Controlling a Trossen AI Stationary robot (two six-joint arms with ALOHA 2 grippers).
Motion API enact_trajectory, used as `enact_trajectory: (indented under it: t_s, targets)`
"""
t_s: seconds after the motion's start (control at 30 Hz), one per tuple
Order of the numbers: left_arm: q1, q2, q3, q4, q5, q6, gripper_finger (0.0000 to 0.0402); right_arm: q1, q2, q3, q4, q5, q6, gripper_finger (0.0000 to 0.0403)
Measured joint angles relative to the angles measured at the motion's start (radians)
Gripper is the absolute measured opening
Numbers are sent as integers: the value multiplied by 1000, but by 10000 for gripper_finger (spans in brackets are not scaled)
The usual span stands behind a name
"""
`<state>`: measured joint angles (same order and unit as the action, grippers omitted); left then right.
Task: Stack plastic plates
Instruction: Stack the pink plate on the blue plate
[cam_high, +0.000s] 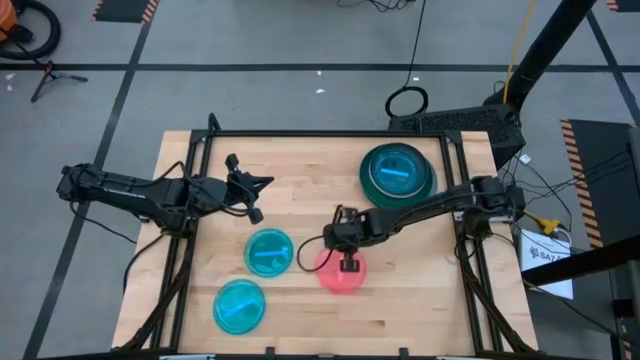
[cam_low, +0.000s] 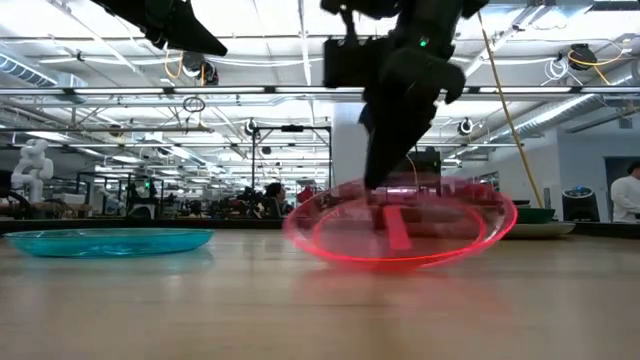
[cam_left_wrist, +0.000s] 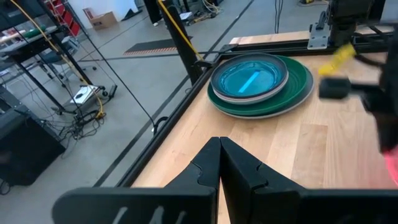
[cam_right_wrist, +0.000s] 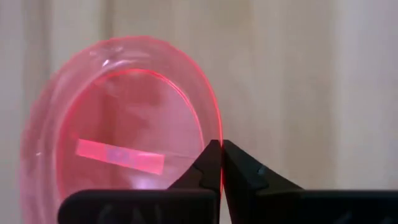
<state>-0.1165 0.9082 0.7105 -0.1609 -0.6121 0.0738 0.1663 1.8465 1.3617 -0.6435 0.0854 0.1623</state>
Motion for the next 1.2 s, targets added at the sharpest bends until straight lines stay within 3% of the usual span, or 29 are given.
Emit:
enact_trajectory:
  t_s: [0.17, 0.33, 0.57, 0.77, 0.93, 1.2]
  targets:
    - [0, -2, 0, 2, 0, 0, 12, -41, -134, -44, -95, 98, -26, 1]
    - [0, -2, 0, 2, 0, 0, 12, -133, -322, -195, -39, 98, -15, 1]
    - [0, -2, 0, 7, 0, 10, 12, -366, -589, -446, 126, 101, 79, 0]
    - [0, -2, 0, 16, 0, 14, 12, -588, -752, -562, 158, 49, 119, 0]
    - [0, -2, 0, 16, 0, 19, 12, -733, -817, -574, 133, 22, 247, 0]
    - [0, -2, 0, 16, 0, 19, 12, -857, -799, -574, 69, 24, 264, 0]
